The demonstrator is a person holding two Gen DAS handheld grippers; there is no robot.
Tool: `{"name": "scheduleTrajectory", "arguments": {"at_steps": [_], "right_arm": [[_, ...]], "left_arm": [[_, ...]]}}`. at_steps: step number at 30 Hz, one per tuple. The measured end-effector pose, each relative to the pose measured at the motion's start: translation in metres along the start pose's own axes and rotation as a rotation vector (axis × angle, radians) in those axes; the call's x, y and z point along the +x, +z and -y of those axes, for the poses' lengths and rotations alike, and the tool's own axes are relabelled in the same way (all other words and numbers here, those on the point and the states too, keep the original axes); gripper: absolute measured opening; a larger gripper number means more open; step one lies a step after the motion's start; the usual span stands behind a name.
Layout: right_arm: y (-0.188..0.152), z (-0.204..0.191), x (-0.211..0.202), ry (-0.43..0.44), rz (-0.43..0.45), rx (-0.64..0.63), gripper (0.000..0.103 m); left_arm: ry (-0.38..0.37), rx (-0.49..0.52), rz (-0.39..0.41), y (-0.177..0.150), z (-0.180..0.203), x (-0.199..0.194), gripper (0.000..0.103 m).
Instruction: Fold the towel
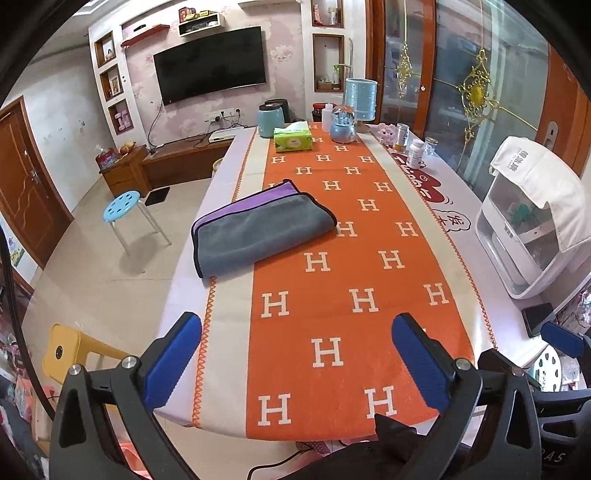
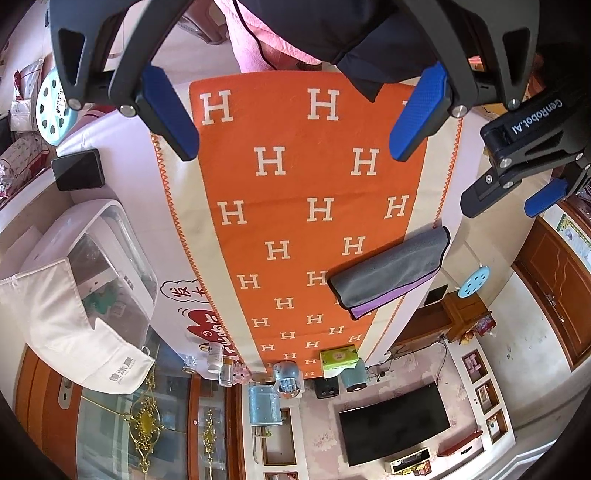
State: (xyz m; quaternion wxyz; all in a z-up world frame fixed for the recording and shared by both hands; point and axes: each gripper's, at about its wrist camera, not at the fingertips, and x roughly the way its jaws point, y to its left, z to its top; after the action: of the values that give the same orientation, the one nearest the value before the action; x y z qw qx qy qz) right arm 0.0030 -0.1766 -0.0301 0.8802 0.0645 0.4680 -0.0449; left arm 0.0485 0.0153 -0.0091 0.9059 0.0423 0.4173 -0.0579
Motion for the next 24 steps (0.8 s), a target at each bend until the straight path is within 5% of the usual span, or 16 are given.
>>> {"name": "scheduleTrajectory", "arguments": {"at_steps": [24], "right_arm": [[-0.007, 0.002, 0.002, 0.002, -0.009, -0.004, 0.103]], "left_arm": [[0.003, 0.007, 0.003, -0.007, 0.01, -0.001, 0.102]]}}
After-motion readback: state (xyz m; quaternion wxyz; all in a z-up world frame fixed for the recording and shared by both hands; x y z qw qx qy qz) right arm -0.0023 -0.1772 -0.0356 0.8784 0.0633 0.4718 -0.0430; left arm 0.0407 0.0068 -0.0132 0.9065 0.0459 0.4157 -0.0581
